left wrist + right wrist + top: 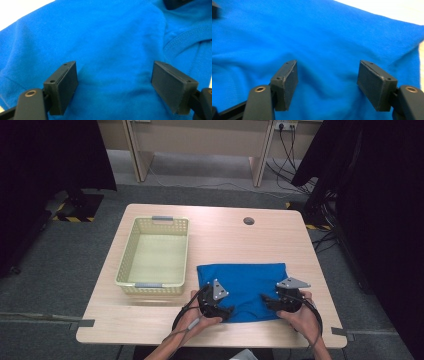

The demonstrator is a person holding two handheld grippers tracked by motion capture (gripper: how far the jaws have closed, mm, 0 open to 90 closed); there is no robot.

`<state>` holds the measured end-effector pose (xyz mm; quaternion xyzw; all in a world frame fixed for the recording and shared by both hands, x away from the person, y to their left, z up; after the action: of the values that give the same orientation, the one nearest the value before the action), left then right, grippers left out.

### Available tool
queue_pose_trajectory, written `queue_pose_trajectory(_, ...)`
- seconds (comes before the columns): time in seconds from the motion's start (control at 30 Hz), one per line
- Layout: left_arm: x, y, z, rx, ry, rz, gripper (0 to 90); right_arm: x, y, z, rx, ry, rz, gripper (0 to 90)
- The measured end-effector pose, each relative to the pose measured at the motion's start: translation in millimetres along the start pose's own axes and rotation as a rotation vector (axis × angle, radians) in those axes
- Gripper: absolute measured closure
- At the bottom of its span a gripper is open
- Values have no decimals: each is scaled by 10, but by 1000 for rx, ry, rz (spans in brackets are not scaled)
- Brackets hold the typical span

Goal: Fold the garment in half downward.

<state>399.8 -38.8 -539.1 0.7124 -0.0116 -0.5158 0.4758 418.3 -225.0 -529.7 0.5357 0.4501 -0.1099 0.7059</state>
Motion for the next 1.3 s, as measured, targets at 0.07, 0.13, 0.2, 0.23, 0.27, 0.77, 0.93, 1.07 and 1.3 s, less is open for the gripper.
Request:
queue_pose_trajectory(0.07, 1, 0, 3, -1, 1, 0, 203, -56, -37, -91, -14, 15, 7, 324)
queue_pose_trajectory(0.13, 0, -1, 3, -1, 2, 0, 203, -99, -104, -160, -36, 22, 2, 325)
queue_pose_trajectory(0.2, -1, -2, 3, -2, 3, 0, 203, -117, -185, -194, -62, 19, -8, 325)
queue_pose_trajectory(0.23, -1, -2, 2, -1, 1, 0, 203, -127, -217, -206, -50, 22, -1, 328)
queue_pose_trajectory(0.27, -2, -3, 2, -1, 0, 1, 203, -142, -243, -200, -30, 25, 4, 330)
queue_pose_trajectory(0.77, -86, -82, 86, 51, -49, 6, 154, -338, -449, 45, -5, -47, -16, 299)
queue_pose_trajectory(0.93, -146, -105, 118, 37, -40, 12, 108, -343, -294, -2, 4, -14, 22, 260)
queue_pose_trajectory(1.07, -212, -98, 104, 17, -22, 27, 101, -259, -105, -57, -13, 12, 29, 254)
queue_pose_trajectory(1.3, -346, -118, 1, -29, 3, 57, 100, -102, 59, -58, 6, 44, 35, 240)
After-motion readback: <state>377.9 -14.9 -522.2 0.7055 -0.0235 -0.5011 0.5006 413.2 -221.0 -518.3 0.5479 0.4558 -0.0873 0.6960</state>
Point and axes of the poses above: each handheld gripper's, and its own axes: x roughly forward along the jaws, y roughly out of its top, z roughly to its right, the point moved 9 cm from there along x, roughly forward along the jaws, and after that the axes turned 6 degrees about -z, right-handed, at the moved point
